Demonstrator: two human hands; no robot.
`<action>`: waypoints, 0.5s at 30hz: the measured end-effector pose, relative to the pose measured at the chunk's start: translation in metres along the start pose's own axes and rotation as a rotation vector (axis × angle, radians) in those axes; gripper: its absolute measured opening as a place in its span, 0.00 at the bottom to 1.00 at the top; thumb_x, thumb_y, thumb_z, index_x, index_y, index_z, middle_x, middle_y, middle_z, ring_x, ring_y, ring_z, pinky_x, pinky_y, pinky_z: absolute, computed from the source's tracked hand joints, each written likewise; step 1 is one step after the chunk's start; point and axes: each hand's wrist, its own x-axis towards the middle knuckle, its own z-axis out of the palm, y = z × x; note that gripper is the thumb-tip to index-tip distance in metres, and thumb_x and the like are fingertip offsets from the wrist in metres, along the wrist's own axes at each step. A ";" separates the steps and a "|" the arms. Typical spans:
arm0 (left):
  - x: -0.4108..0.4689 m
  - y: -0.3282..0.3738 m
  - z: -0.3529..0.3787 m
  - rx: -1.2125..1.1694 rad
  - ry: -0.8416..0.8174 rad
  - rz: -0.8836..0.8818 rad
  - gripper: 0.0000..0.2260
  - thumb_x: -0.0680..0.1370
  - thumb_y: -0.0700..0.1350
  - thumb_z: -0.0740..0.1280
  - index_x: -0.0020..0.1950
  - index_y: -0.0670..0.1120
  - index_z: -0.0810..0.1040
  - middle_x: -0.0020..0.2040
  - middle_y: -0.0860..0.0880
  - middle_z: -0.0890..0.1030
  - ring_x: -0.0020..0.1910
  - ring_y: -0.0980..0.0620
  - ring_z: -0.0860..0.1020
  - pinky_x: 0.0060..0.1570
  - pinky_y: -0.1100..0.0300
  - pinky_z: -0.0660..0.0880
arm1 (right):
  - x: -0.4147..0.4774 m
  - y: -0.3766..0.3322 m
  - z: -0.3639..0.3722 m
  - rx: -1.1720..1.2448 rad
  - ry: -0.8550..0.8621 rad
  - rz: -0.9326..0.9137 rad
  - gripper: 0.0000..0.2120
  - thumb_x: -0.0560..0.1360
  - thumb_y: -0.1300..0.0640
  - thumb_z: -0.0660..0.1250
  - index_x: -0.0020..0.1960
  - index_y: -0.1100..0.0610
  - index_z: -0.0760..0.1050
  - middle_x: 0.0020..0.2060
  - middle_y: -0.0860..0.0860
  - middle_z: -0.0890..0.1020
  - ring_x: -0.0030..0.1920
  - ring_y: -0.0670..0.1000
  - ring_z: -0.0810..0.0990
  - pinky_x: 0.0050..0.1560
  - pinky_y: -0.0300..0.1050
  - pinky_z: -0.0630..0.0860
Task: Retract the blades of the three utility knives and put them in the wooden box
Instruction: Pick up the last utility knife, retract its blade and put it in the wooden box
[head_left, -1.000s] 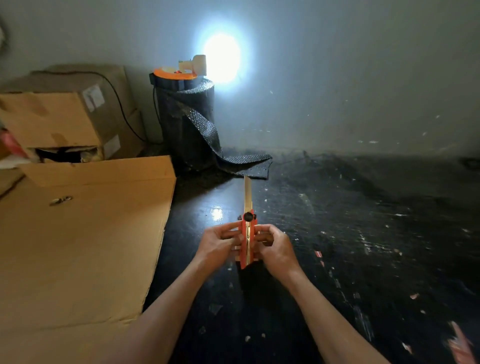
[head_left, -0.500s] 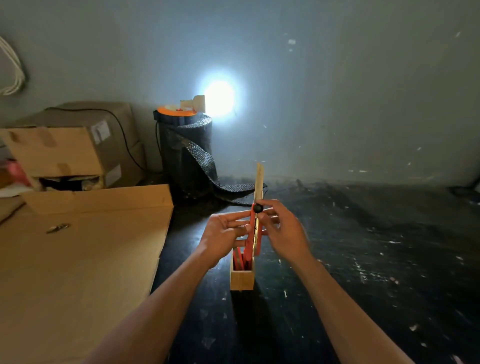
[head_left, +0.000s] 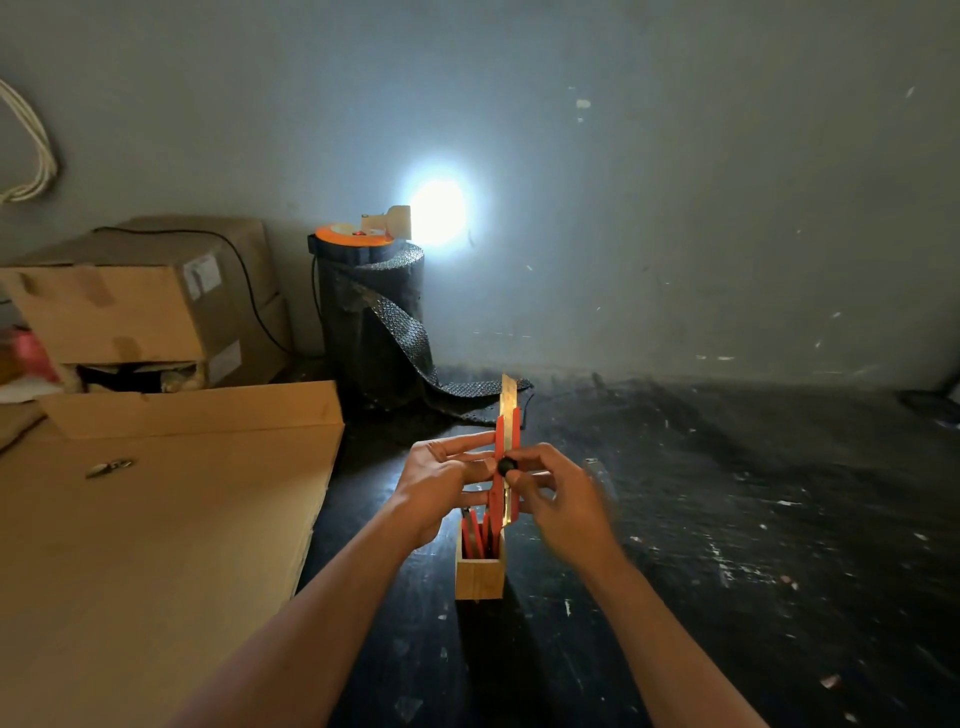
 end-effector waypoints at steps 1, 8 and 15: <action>0.001 -0.002 -0.001 0.002 0.001 -0.014 0.14 0.77 0.31 0.70 0.58 0.45 0.86 0.50 0.41 0.89 0.48 0.42 0.88 0.47 0.48 0.85 | -0.001 0.001 0.000 -0.010 -0.006 -0.001 0.07 0.79 0.55 0.68 0.52 0.43 0.79 0.50 0.42 0.85 0.53 0.46 0.84 0.54 0.53 0.83; 0.001 -0.001 0.001 0.039 0.017 0.005 0.14 0.77 0.31 0.70 0.57 0.46 0.86 0.48 0.42 0.89 0.46 0.45 0.89 0.42 0.51 0.85 | -0.010 0.006 0.000 -0.093 -0.073 0.015 0.07 0.78 0.59 0.71 0.51 0.47 0.81 0.51 0.41 0.84 0.52 0.42 0.82 0.53 0.42 0.82; 0.002 -0.002 0.005 0.052 0.056 0.071 0.15 0.77 0.30 0.70 0.57 0.47 0.85 0.47 0.44 0.90 0.45 0.47 0.89 0.38 0.56 0.85 | -0.015 0.005 0.002 -0.117 -0.057 -0.007 0.11 0.77 0.58 0.71 0.50 0.41 0.79 0.53 0.42 0.84 0.52 0.41 0.82 0.53 0.43 0.82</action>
